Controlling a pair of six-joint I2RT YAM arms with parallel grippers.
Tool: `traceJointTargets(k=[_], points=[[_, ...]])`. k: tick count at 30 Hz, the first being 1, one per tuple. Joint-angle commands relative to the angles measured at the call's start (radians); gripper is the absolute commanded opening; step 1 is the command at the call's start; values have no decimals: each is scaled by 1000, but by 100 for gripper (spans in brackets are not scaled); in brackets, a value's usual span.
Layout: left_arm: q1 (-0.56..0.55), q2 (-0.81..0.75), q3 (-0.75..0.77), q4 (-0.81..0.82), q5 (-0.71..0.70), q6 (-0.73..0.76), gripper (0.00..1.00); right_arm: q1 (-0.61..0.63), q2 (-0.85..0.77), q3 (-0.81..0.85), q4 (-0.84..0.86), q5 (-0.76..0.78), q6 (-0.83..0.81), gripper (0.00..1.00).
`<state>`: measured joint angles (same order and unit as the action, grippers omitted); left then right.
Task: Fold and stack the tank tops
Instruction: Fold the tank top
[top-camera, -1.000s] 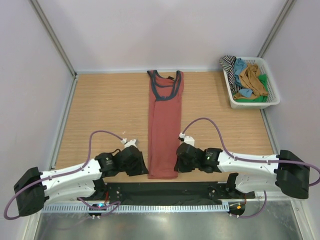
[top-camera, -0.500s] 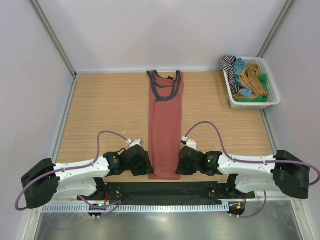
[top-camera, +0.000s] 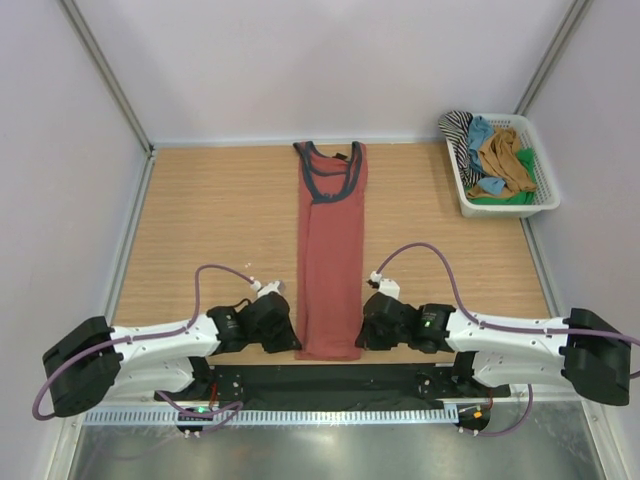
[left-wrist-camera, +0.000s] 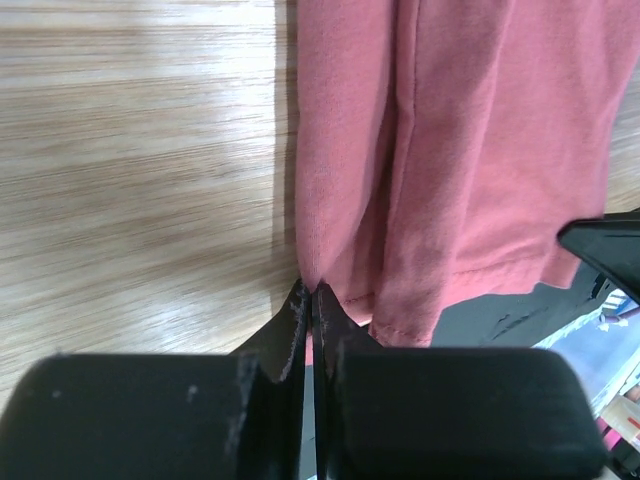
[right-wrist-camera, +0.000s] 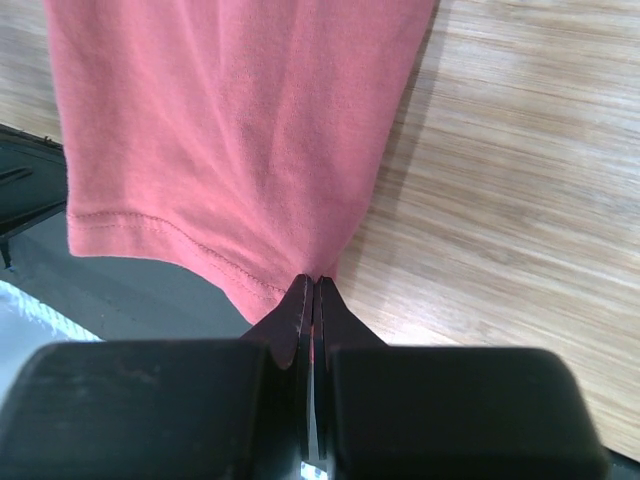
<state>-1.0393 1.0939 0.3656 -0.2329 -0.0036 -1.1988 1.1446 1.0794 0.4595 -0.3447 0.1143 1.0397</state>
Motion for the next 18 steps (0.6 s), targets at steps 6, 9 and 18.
traceJointTargets(k=[6,9,18], points=[[-4,-19,-30,-10,-1,-13,0,6,-24,-18,1,-14,22,2],[-4,-5,-30,16,40,-16,16,14,20,-53,73,-51,29,17],[-4,-63,-57,15,48,-36,27,15,-3,-79,107,-76,37,14]])
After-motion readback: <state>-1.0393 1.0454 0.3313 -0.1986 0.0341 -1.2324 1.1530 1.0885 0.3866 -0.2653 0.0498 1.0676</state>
